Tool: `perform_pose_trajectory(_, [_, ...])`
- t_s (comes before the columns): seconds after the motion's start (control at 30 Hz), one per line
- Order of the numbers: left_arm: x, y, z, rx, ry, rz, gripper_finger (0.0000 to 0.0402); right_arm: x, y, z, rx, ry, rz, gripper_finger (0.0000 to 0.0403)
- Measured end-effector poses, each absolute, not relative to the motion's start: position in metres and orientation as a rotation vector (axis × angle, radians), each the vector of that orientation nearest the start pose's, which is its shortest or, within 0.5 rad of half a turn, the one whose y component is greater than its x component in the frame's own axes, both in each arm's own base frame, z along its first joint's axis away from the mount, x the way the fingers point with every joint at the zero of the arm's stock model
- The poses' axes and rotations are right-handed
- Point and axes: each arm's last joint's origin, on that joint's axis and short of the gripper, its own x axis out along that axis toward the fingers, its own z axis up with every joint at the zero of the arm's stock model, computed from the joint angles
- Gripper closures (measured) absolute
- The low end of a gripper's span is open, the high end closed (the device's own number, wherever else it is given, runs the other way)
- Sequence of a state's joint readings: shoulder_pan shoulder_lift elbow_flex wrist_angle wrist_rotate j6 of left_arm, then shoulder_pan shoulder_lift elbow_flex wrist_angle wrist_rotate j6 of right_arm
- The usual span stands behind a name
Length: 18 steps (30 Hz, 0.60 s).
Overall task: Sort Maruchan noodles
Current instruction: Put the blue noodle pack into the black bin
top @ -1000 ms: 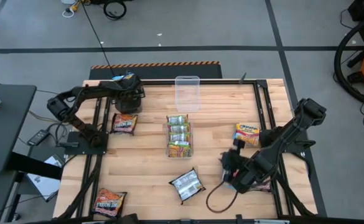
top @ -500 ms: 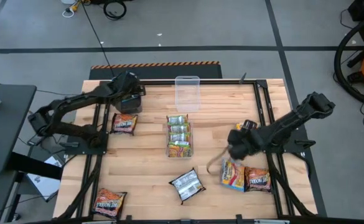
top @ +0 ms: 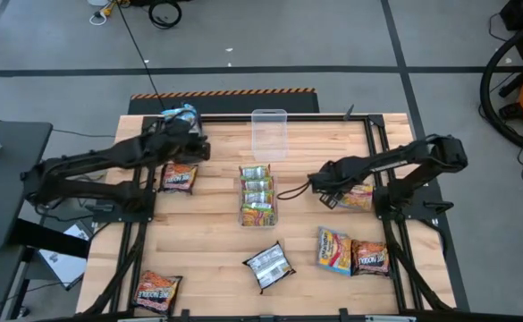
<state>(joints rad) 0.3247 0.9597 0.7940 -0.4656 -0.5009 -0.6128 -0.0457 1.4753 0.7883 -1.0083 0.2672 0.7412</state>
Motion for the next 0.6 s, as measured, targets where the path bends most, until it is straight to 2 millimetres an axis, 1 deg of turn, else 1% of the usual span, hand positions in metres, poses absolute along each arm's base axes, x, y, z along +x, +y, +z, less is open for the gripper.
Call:
perform_pose_trajectory(0.1, [0.172,0.061,0.296,-0.455,0.337,0.879,0.0241,0.212,-0.015,0.155,0.406,1.506,-0.907,0.0231])
perform_pose_trajectory(0.2, [0.164,0.05,0.305,-0.383,0.325,0.806,0.0241,0.212,-0.013,0.148,0.428,1.525,-0.975,0.0233])
perform_pose_trajectory(0.3, [0.16,0.04,0.309,-0.277,0.349,0.719,0.0241,0.214,-0.009,0.143,0.439,1.523,-1.02,0.0237])
perform_pose_trajectory(0.4, [0.158,0.029,0.312,-0.244,0.348,0.634,0.0241,0.214,-0.006,0.142,0.452,1.508,-1.055,0.0245])
perform_pose_trajectory(0.5, [0.158,0.016,0.313,-0.229,0.348,0.558,0.0241,0.213,-0.005,0.141,0.451,1.499,-1.086,0.0264])
perform_pose_trajectory(0.6, [0.159,0.003,0.313,-0.207,0.35,0.498,0.0241,0.212,-0.004,0.141,0.446,1.495,-1.095,0.03])
